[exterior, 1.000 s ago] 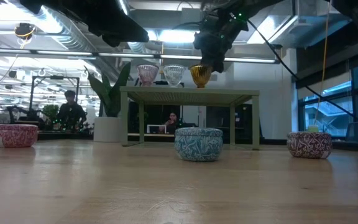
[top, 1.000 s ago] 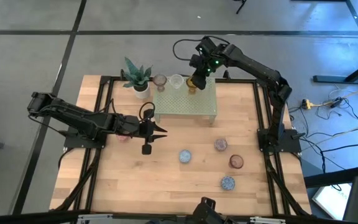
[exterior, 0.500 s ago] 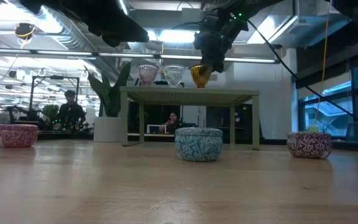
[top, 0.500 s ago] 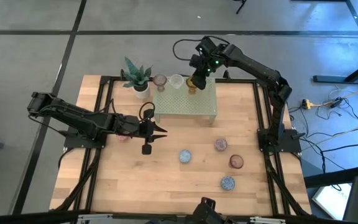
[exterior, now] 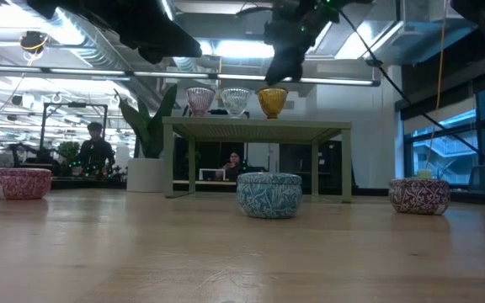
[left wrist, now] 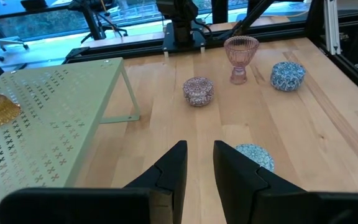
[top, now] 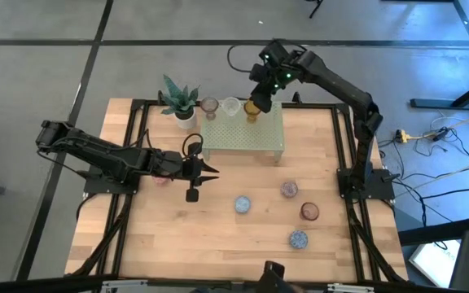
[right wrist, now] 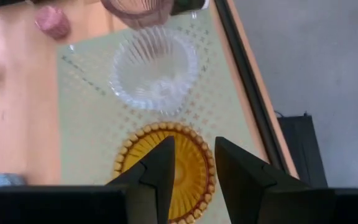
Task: Pick & Place candle stick holders
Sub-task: Put the purple glass candle holder on the shelf
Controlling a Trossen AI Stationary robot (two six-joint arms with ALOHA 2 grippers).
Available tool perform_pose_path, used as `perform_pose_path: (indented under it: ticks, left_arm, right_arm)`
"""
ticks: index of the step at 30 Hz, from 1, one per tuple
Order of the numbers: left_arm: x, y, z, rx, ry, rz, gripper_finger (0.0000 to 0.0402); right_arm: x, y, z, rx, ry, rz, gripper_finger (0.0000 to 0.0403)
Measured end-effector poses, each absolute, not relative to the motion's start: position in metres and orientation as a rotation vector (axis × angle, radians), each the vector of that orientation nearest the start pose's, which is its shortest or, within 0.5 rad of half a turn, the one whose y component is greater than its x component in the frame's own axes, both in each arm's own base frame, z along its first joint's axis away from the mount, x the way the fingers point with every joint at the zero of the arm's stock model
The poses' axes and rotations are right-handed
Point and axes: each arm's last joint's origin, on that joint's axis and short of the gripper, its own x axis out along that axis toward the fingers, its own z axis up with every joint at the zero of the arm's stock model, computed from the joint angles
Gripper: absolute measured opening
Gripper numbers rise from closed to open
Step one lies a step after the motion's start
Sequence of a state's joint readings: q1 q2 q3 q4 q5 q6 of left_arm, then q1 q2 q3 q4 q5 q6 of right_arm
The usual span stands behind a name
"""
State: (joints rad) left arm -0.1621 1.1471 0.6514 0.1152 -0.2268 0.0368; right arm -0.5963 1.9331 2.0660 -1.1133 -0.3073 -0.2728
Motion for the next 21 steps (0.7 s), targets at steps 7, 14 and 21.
perform_pose_path:
  ticks: [7,14,21]
  left_arm:
    - [0.242,-0.033,0.245,0.11,0.375,0.056,0.0075]
    - [0.242,-0.033,0.245,0.106,0.374,0.057,0.0075]
    - [0.242,-0.033,0.245,0.068,0.374,0.062,0.0075]
  right_arm:
    - [0.327,-0.191,0.388,0.208,1.01,-0.081,0.0118]
    - [0.328,-0.141,0.391,0.223,1.176,0.051,0.0118]
    - [0.339,-0.093,0.396,0.183,1.179,0.138,0.0118]
